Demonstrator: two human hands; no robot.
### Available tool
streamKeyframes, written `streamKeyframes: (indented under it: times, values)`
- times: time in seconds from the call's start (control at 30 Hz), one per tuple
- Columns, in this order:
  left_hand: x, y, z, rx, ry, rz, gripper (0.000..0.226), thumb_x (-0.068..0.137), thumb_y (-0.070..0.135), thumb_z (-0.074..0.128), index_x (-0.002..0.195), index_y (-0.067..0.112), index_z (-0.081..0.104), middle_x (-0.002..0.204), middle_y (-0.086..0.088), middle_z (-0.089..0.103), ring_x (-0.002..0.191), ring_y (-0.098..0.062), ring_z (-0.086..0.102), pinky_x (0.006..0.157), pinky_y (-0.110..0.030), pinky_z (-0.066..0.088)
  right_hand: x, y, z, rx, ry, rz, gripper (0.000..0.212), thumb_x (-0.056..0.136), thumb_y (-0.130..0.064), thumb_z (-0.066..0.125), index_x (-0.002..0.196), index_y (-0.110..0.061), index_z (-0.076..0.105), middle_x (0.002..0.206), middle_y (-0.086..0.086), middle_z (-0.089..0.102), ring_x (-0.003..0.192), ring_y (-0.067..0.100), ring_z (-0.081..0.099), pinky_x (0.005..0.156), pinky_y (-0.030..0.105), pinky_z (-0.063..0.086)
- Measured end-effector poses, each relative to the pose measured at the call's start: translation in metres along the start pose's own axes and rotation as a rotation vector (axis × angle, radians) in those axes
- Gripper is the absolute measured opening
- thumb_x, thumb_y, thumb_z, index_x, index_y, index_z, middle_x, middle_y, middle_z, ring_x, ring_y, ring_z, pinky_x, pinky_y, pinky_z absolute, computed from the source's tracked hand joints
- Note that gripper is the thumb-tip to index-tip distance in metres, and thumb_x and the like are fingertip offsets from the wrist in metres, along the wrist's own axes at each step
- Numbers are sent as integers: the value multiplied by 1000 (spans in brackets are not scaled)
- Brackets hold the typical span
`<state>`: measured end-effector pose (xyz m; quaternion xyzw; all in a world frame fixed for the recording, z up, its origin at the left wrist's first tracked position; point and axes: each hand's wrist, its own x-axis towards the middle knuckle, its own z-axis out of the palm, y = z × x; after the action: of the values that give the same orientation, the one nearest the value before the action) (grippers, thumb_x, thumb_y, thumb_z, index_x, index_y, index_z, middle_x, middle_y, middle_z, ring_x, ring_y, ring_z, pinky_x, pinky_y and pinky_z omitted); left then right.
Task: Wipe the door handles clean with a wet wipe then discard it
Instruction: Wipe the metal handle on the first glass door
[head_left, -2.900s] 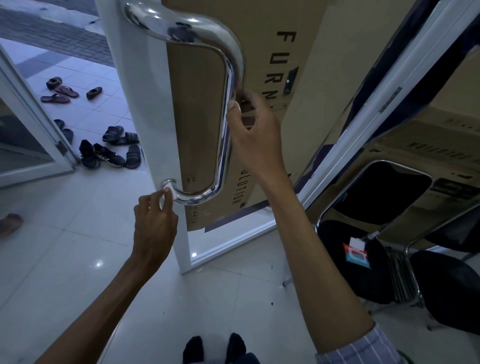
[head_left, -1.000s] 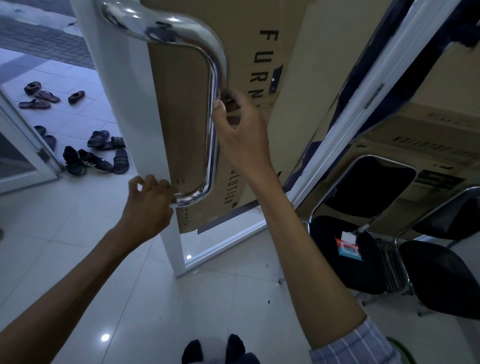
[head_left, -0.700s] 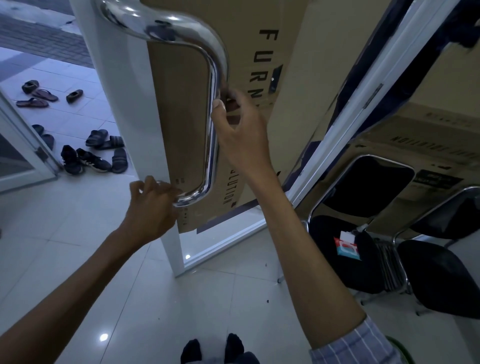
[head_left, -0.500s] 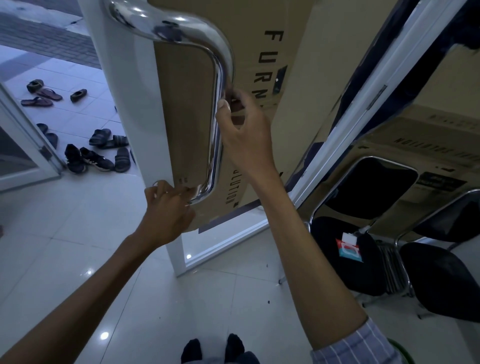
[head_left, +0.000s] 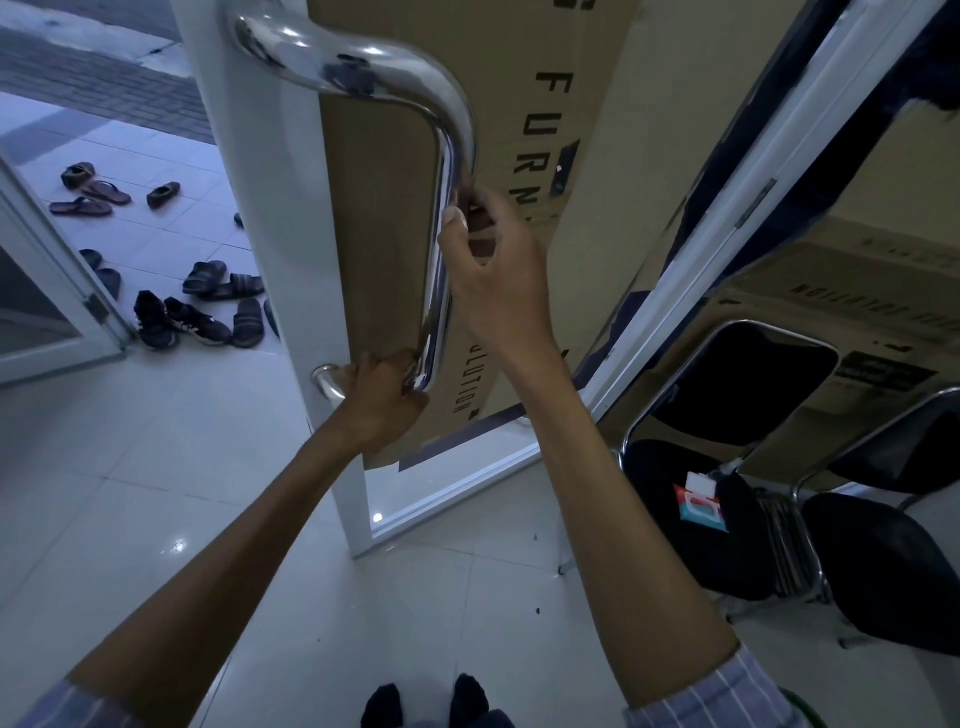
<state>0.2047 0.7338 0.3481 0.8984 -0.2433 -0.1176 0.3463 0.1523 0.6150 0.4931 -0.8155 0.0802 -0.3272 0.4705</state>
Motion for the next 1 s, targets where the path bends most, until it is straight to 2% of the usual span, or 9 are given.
streamKeyframes:
  times: [0.07, 0.17, 0.3, 0.43, 0.57, 0.67, 0.83, 0.93, 1.0]
  values:
    - [-5, -10, -2, 23, 37, 22, 24, 95, 10, 63, 94, 31, 53, 97, 3, 57, 114, -34, 57, 108, -52, 43, 0, 0, 0, -5, -1, 3, 25, 104, -31, 55, 123, -20, 66, 109, -4, 68, 96, 6, 66, 85, 46, 60]
    - [-21, -36, -14, 361, 103, 105, 23, 92, 15, 63, 113, 23, 67, 114, -4, 66, 123, -30, 52, 110, -47, 24, 0, 1, 0, -16, 6, 7, 26, 105, -30, 56, 126, -19, 66, 110, -5, 69, 95, 4, 66, 83, 42, 61]
    - [-30, -61, -38, 833, 86, 376, 35, 67, 18, 85, 100, 12, 77, 102, -11, 77, 105, -36, 66, 106, -53, 28, -1, 3, 2, -16, 9, -2, 27, 106, -30, 55, 127, -17, 65, 111, -4, 68, 95, 5, 66, 82, 40, 62]
    - [-25, -62, -55, 1137, 27, 412, 36, 69, 30, 85, 101, 16, 80, 107, -6, 78, 110, -33, 66, 115, -56, 25, 2, 5, 3, -15, -6, 5, 29, 106, -32, 54, 128, -17, 65, 115, -4, 68, 100, 6, 66, 85, 42, 62]
    - [-27, -70, -58, 1034, 11, 397, 42, 66, 24, 86, 105, 12, 77, 107, -9, 76, 107, -34, 67, 112, -57, 26, 3, 5, 4, -5, -1, 10, 30, 105, -33, 54, 129, -18, 66, 113, -4, 69, 99, 6, 67, 86, 42, 62]
    - [-23, -62, -48, 832, 43, 373, 34, 76, 23, 80, 109, 18, 75, 107, -2, 76, 111, -29, 63, 108, -48, 18, 3, 5, 4, -4, 6, 9, 29, 106, -33, 55, 128, -18, 66, 113, -3, 70, 98, 7, 68, 85, 42, 61]
    - [-11, -54, -31, 542, -4, 153, 29, 98, 33, 50, 117, 25, 70, 113, -1, 69, 123, -27, 54, 108, -39, 15, 2, 5, 2, -8, 5, 11, 27, 104, -33, 55, 126, -20, 66, 111, -7, 68, 98, 6, 66, 86, 45, 61]
    - [-15, -59, -31, 718, 25, 312, 38, 87, 44, 49, 96, 20, 76, 99, -2, 77, 107, -26, 66, 113, -49, 22, 1, 5, 1, -6, 4, 4, 27, 104, -32, 55, 126, -20, 66, 109, -9, 67, 97, 5, 66, 87, 44, 61]
    - [-13, -51, -34, 786, -22, 358, 36, 86, 43, 49, 87, 18, 75, 98, -2, 77, 108, -25, 68, 114, -52, 24, 1, 4, 1, -8, 3, 8, 29, 104, -32, 55, 129, -20, 65, 111, -8, 68, 99, 5, 66, 87, 44, 61]
